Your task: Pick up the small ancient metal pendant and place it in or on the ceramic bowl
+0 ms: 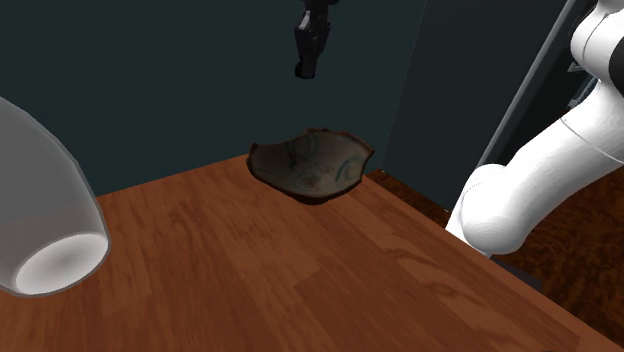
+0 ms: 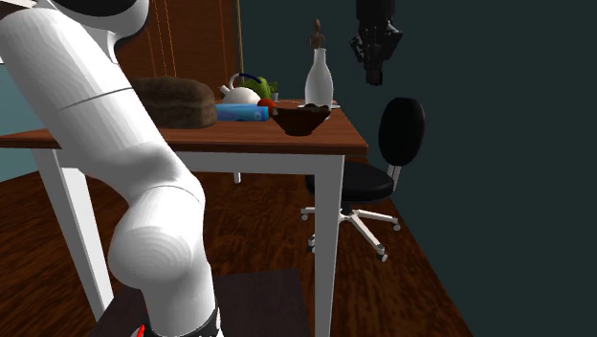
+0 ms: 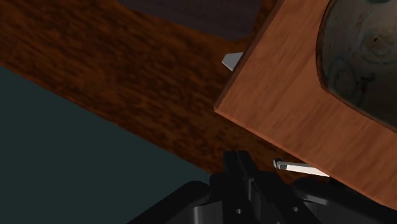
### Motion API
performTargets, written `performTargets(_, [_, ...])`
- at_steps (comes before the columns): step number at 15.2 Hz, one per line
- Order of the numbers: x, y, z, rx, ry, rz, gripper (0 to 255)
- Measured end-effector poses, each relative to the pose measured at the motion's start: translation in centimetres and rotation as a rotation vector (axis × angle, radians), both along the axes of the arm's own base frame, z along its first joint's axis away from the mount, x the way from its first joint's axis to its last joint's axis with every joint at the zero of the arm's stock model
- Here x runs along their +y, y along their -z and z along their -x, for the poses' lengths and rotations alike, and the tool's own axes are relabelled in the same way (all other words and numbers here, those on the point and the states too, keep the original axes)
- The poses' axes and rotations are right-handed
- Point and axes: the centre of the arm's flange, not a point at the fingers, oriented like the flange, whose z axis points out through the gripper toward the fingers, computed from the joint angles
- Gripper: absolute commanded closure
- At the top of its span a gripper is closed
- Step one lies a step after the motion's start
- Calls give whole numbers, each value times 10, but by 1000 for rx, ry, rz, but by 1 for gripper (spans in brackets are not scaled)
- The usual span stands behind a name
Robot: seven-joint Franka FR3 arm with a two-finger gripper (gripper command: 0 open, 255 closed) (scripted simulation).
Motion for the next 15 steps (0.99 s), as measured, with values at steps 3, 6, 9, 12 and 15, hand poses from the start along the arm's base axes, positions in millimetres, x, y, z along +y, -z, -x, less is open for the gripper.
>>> performTargets(3, [-1,-14,0,0,0,0,255])
performTargets(6, [20,-18,19,0,-1,0,255])
performTargets(9, [47,-15,46,0,-1,0,255])
performTargets(12, [77,-16,72,0,-1,0,255])
performTargets(15, [105,-17,97,0,-2,0,255])
